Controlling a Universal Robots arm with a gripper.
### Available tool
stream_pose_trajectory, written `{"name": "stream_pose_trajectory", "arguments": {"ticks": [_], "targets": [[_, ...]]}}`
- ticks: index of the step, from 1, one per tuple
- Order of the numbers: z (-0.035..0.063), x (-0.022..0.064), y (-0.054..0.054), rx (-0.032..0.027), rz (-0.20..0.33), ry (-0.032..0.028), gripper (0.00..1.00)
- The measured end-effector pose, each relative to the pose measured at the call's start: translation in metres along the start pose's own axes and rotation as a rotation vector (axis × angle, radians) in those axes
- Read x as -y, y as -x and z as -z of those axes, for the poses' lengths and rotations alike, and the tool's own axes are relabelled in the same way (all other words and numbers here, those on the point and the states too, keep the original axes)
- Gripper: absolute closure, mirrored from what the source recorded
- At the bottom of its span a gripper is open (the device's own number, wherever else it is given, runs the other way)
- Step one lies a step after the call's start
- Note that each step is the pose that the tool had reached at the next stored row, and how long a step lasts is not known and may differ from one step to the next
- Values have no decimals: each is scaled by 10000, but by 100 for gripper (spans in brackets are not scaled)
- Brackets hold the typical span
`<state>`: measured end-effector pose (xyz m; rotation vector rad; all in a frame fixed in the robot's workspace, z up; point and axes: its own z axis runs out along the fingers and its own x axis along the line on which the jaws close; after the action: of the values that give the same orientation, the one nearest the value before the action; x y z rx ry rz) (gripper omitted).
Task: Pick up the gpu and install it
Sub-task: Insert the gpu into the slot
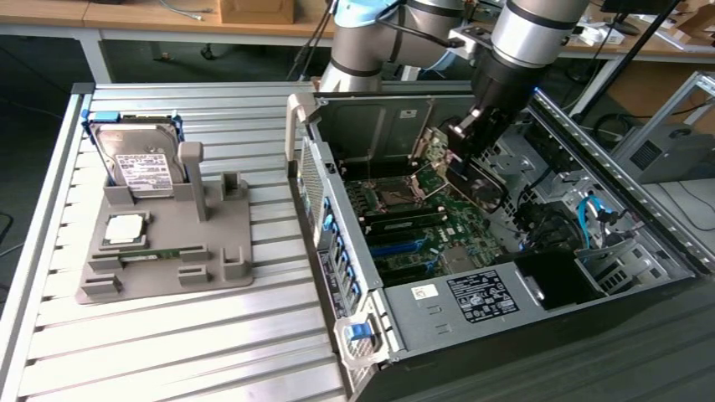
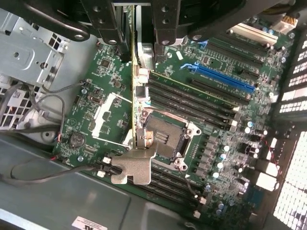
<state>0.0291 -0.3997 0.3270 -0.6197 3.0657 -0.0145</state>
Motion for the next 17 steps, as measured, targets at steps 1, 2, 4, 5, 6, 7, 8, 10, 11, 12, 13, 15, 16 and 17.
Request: {"name": "stream_pose_trajectory", "arguments": {"ticks": [1, 2, 4, 5, 6, 7, 8, 10, 11, 12, 13, 15, 16, 17], "targets": [[-1, 0, 0, 2, 91, 1, 70], [-2, 0, 0, 3, 212, 3, 70], [-3, 0, 0, 6, 399, 6, 70], [-3, 0, 0, 6, 481, 6, 70], [-4, 0, 0, 8, 582, 7, 70], [-4, 0, 0, 8, 664, 8, 70], [-5, 0, 0, 9, 756, 9, 70], [-6, 0, 0, 12, 943, 12, 70], [-6, 0, 0, 13, 1028, 12, 70], [-7, 0, 0, 14, 1117, 14, 70], [-7, 0, 0, 15, 1201, 15, 70], [-8, 0, 0, 17, 1412, 17, 70], [-9, 0, 0, 19, 1530, 18, 70], [-9, 0, 0, 20, 1619, 20, 70]]}}
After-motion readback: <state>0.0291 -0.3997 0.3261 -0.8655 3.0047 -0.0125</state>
